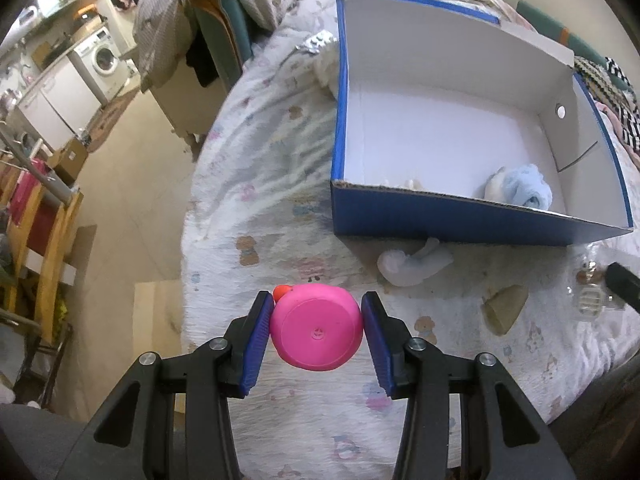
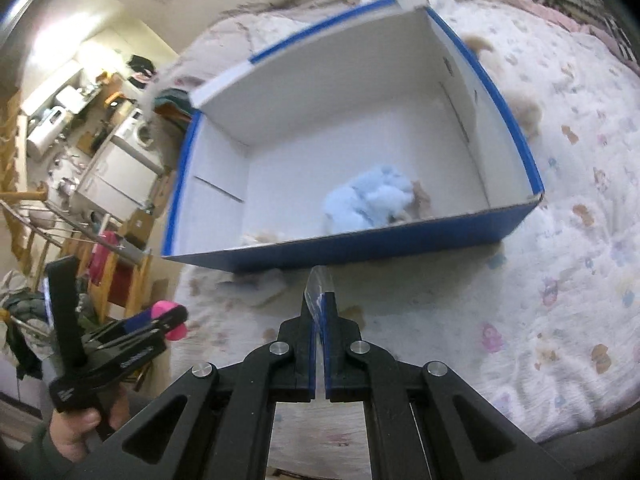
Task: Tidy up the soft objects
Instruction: 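Carry the pink duck and clear packet over the box with both grippers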
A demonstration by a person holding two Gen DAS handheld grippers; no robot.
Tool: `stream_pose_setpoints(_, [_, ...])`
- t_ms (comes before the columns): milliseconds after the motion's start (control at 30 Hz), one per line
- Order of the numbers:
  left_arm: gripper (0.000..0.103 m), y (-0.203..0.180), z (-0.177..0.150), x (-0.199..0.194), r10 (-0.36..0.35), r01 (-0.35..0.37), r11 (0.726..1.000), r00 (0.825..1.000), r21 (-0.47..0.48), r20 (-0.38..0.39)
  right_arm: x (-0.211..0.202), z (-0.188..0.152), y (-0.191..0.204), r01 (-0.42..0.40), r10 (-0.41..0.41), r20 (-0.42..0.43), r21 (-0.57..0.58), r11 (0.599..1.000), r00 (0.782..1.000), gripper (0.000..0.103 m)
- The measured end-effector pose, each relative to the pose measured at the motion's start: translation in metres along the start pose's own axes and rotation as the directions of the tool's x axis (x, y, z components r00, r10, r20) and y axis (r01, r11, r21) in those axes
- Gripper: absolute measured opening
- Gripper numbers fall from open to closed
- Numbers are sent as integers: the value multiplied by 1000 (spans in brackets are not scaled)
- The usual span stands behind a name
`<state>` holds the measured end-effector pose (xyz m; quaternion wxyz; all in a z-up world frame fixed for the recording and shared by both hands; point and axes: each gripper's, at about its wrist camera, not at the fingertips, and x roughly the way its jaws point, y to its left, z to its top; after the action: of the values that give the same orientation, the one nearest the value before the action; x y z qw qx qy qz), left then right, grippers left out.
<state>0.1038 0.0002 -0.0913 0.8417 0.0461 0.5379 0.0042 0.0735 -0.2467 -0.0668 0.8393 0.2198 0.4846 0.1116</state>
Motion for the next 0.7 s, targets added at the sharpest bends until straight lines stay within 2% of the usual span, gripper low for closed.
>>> stream_pose_setpoints(200, [42,1,-4,-24,41,-41,999,995,-9,90,-27,4,9,-60,62,55,-37,998,997,4])
stream_pose_setpoints(300, [42,1,-3,-28,66,-65,998,992,-13,110,-36,6,12,-74,77,74,-45,996,994,4])
stream_pose_setpoints(500, [42,0,9,-48,65,-58,997,985,-48,161,-53,21,12,-88,97,139,-70,994,985,4])
stream_pose_setpoints(700, [42,-6,22,-61,50,-42,998,981,-45,188,-57,42,4,-82,96,179,-87,993,979,4])
